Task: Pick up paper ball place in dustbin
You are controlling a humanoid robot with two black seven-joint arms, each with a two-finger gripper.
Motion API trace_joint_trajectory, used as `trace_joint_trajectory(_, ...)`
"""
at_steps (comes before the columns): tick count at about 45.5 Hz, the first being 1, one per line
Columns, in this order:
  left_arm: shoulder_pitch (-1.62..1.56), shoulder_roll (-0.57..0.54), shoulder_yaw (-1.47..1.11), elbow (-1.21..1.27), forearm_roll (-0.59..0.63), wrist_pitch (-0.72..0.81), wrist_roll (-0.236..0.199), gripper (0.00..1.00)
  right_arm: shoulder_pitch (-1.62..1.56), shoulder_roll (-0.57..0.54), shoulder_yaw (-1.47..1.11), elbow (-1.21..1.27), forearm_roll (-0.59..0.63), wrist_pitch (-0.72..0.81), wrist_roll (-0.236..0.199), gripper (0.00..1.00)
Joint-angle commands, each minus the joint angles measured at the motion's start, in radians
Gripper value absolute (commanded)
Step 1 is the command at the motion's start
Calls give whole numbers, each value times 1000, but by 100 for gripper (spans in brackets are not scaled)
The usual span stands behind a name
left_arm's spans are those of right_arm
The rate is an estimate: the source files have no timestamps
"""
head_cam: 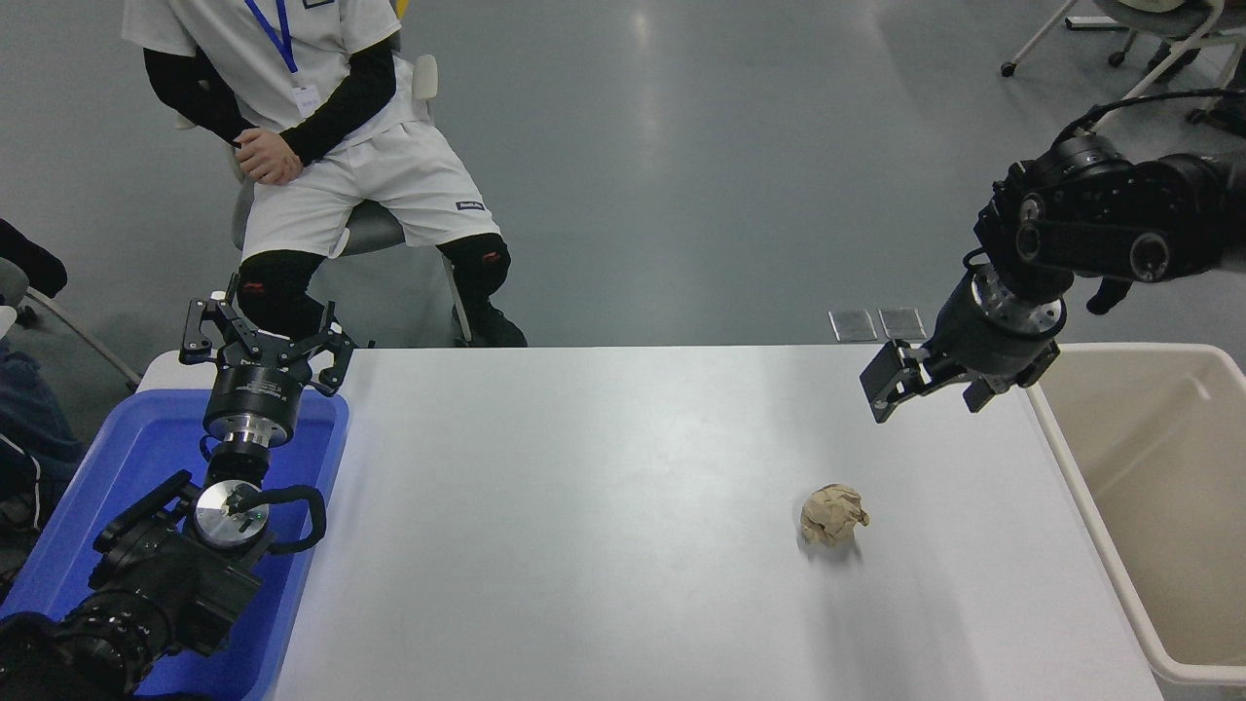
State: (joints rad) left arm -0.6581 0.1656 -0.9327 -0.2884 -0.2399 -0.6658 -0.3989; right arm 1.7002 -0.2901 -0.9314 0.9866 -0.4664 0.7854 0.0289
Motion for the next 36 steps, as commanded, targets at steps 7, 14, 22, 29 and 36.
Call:
trace_joint_trajectory(7,0,0,-1,0,1,0,0,99,-125,12,62,-94,9,0,0,100)
trace_joint_trajectory(14,0,0,0,0,-1,0,0,99,-195,8,83,-115,3,0,2,100)
trace_joint_trajectory(22,0,0,0,0,-1,0,0,99,-241,9,117,-125,6,-37,2,100)
trace_joint_trajectory(29,0,0,-1,0,1,0,0,99,-272,12,149,-125,6,-89,2,100)
trace_joint_trajectory(36,0,0,0,0,1,0,0,99,-318,15,167,-126,2,-184,2,100)
